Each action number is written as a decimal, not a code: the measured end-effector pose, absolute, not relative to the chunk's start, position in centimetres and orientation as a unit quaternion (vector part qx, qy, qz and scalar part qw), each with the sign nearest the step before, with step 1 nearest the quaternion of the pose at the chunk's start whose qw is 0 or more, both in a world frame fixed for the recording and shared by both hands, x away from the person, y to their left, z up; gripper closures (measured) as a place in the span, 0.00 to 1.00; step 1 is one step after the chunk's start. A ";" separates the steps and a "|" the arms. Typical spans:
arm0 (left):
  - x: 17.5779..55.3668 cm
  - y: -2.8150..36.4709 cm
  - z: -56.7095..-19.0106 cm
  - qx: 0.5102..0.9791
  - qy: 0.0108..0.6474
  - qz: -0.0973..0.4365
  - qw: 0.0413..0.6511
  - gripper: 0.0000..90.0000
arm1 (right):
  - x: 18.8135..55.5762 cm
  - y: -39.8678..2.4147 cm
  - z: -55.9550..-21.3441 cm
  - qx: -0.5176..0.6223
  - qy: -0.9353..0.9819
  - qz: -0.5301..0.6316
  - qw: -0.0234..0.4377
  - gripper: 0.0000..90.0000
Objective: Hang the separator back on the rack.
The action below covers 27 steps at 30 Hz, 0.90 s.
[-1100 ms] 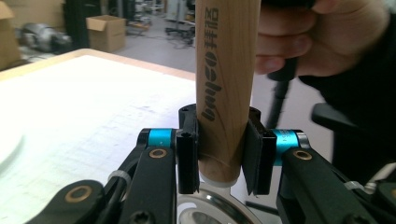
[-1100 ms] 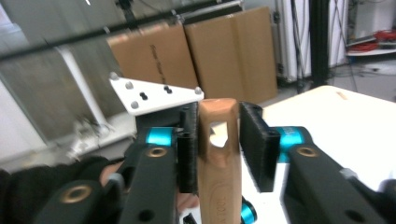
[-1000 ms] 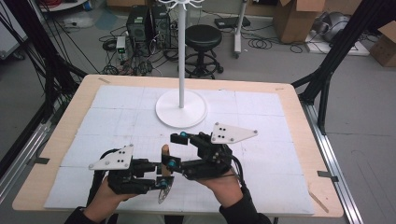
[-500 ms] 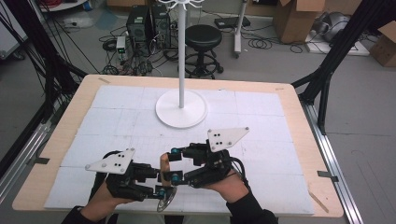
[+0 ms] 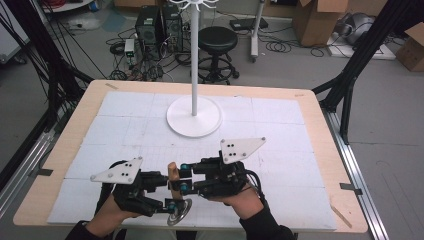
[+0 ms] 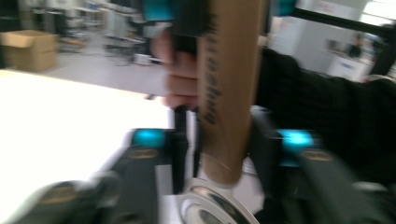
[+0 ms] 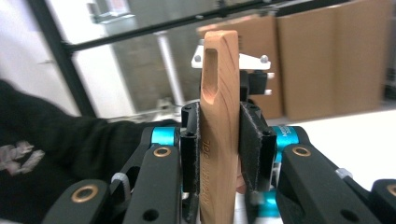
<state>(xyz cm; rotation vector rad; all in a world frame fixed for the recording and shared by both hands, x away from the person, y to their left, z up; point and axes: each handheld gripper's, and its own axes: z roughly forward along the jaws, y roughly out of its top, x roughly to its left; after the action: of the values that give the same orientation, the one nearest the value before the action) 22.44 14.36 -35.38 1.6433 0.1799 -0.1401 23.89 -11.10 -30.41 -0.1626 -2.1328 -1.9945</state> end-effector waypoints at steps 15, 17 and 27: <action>22.7 15.5 -35.3 0.723 0.158 0.031 0.672 0.46 | 22.1 -9.6 -29.2 -0.187 -0.736 -0.647 -0.063 0.79; 22.6 15.5 -35.3 0.724 0.163 0.038 0.669 0.48 | 22.0 -9.5 -29.3 -0.198 -0.733 -0.646 -0.074 0.79; 22.4 15.4 -35.2 0.729 0.167 0.054 0.661 0.69 | 21.4 -9.1 -29.7 -0.235 -0.723 -0.643 -0.089 0.79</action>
<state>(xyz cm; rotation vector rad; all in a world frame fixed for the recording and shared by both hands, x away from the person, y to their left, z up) 22.40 15.45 -35.15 1.6500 0.3786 0.1229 21.38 -9.15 -29.71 -0.7826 -2.4119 -2.1442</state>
